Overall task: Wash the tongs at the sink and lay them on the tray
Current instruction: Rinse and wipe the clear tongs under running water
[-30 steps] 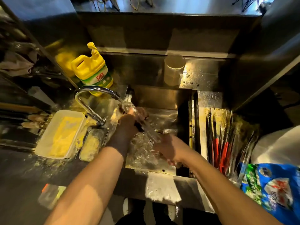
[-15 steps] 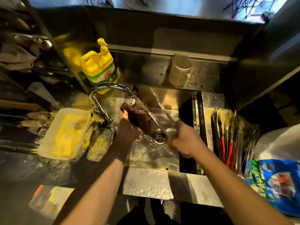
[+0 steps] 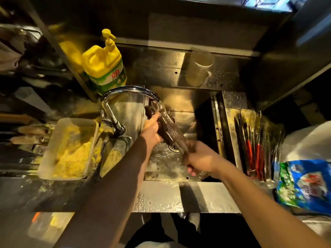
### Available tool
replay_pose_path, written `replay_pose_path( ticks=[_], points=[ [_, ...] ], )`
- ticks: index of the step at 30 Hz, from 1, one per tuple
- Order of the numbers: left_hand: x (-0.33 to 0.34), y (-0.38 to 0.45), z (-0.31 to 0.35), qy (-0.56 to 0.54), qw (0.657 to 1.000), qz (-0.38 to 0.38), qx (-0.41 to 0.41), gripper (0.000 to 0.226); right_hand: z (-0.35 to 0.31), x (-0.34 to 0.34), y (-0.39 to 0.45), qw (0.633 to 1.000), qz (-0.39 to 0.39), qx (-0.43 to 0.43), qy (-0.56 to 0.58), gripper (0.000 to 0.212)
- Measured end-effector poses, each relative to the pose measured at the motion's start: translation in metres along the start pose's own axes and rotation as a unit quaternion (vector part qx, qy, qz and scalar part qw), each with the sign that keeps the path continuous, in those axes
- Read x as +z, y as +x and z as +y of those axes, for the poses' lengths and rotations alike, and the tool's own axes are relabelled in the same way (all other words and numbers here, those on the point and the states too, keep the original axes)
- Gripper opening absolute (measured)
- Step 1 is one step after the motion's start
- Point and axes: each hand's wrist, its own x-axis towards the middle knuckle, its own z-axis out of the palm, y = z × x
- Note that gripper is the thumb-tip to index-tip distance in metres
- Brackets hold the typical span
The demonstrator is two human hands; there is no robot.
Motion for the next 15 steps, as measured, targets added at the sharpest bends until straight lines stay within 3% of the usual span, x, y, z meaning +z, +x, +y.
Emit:
replay_pose_path(
  ticks=[2, 5, 8, 11, 15],
  points=[
    [0.001, 0.006, 0.0, 0.032, 0.999, 0.034, -0.016, 0.026, 0.003, -0.003, 0.004, 0.999, 0.02, 0.001, -0.042, 0.046],
    [0.008, 0.005, -0.005, 0.048, 0.998, 0.02, -0.044, 0.032, 0.004, 0.002, 0.009, 0.998, 0.051, -0.006, -0.044, 0.033],
    [0.011, 0.012, -0.005, 0.037, 0.999, 0.03, -0.016, 0.028, 0.007, 0.003, 0.009, 0.999, 0.033, -0.01, -0.032, 0.036],
    [0.019, 0.007, -0.008, 0.057, 0.997, 0.046, -0.021, 0.032, 0.007, -0.003, 0.011, 0.998, 0.052, 0.0, -0.042, 0.023],
    [0.026, 0.004, -0.005, 0.029, 0.998, 0.051, 0.014, 0.018, 0.009, -0.004, 0.009, 0.999, 0.044, -0.009, -0.029, 0.019]
  ],
)
